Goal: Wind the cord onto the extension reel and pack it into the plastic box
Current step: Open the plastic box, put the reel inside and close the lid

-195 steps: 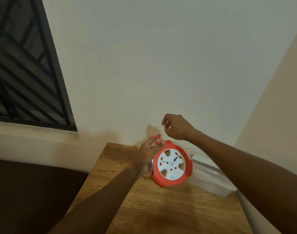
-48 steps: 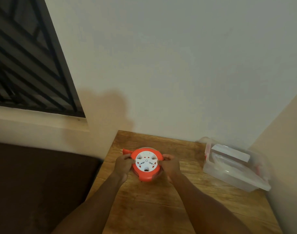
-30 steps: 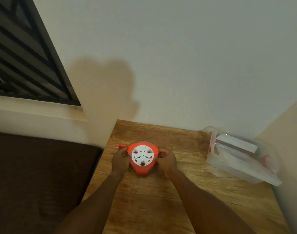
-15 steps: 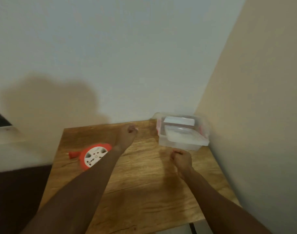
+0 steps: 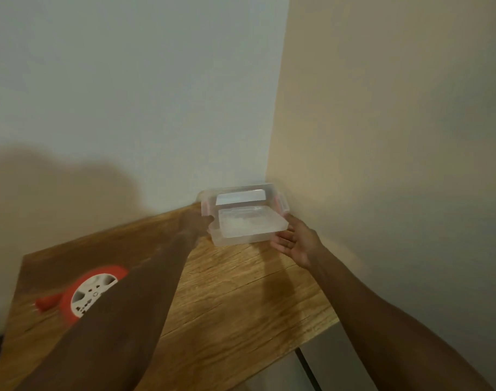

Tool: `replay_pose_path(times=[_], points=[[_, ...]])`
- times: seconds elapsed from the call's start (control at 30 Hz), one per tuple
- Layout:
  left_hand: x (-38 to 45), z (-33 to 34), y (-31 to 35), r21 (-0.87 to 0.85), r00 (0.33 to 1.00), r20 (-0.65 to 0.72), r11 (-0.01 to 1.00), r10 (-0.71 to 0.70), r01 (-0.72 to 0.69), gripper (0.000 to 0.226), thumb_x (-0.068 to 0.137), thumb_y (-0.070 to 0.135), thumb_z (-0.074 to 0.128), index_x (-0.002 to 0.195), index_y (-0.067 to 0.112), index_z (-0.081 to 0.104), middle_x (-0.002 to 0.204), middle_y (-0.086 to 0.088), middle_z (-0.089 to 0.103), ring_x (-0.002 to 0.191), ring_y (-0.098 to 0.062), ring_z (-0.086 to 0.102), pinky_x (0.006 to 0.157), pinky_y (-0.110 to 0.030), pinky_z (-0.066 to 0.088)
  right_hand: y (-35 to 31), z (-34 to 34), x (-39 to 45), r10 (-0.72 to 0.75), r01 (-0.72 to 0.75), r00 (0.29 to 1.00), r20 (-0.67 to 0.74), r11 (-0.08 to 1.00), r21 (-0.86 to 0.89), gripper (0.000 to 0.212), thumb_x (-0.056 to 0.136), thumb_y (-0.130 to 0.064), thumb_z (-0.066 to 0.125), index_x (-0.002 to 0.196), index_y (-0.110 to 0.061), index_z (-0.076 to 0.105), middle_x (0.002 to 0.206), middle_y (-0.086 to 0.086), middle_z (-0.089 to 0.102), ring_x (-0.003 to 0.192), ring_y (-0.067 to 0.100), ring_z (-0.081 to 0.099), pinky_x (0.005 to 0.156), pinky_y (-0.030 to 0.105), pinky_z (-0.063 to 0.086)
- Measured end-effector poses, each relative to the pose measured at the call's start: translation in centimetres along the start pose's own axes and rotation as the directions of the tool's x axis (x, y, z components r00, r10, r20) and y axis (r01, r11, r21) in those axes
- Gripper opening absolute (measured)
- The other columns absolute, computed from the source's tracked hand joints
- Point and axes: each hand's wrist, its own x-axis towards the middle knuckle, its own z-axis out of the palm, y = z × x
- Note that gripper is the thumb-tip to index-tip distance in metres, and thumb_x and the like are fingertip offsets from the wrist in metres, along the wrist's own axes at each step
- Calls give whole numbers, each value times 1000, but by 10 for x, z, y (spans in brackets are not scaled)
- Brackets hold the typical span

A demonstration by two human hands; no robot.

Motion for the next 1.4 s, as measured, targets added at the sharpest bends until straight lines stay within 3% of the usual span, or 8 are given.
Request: replay_pose_path(times=[0.3, 0.53, 0.63, 0.7, 0.83, 0.97, 1.27, 1.4], points=[[-8, -21, -11, -5, 999, -38, 1000, 6, -6, 33, 85, -8, 75, 117, -9, 70, 110, -19, 71, 86, -31, 70, 53, -30, 56, 3, 29, -1, -26, 26, 1000, -8, 1000, 12, 34, 87, 9, 63, 118, 0, 53, 117, 21, 63, 97, 38, 70, 67, 46, 62], [-24, -91, -38, -70, 992, -118, 997, -35, 27, 13, 89, -3, 73, 81, 6, 70, 78, -6, 68, 69, -17, 64, 46, -19, 51, 1, 13, -25, -13, 49, 965, 263, 990, -129, 47, 82, -9, 79, 125, -7, 62, 108, 16, 74, 93, 32, 74, 73, 45, 58], [-36, -116, -53, -83, 985, -165, 996, -52, 39, 12, 87, -2, 77, 99, -5, 75, 91, -15, 73, 77, -25, 68, 58, -27, 57, 4, 10, -31, 27, 31, 899, 437, 992, -125, 76, 62, -22, 95, 129, -7, 62, 123, 20, 68, 108, 36, 68, 83, 50, 56], [-47, -125, -60, -118, 979, -197, 993, -55, 32, 22, 89, -5, 74, 111, -9, 74, 101, -20, 73, 82, -30, 70, 62, -32, 60, 11, 8, -34, 80, 0, 870, 486, 987, -162, 63, 76, -25, 86, 131, -6, 61, 127, 23, 64, 114, 38, 64, 90, 54, 54], [-74, -132, -71, -157, 968, -245, 987, -48, 9, 17, 91, -9, 71, 108, -9, 73, 88, -14, 73, 68, -21, 69, 44, -21, 57, 33, 2, -38, 172, -3, 874, 454, 937, -350, 45, 91, -27, 72, 128, -2, 63, 124, 26, 65, 116, 43, 62, 99, 61, 48], [-95, -133, -95, -191, 974, -222, 981, -55, 12, 19, 95, -1, 69, 113, 1, 74, 107, -18, 77, 89, -29, 76, 67, -36, 64, 56, -1, -41, 180, 32, 893, 413, 889, -456, 42, 89, -30, 72, 122, -3, 67, 117, 23, 70, 108, 41, 67, 91, 56, 54], [-120, -118, -121, -181, 967, -249, 983, -49, 3, 31, 94, 0, 70, 125, 1, 69, 107, -10, 75, 89, -19, 73, 61, -23, 60, 122, -8, -36, 122, 71, 948, 293, 819, -569, 31, 92, -24, 70, 110, 0, 68, 96, 18, 76, 80, 31, 74, 66, 38, 60], [-122, -113, -126, -167, 949, -309, 986, -56, 4, 23, 93, -1, 70, 116, 2, 72, 100, -8, 73, 99, -32, 73, 63, -28, 60, 143, -6, -24, 45, 82, 980, 193, 793, -603, 27, 91, -20, 72, 103, 3, 66, 88, 21, 74, 65, 25, 68, 55, 32, 55]])
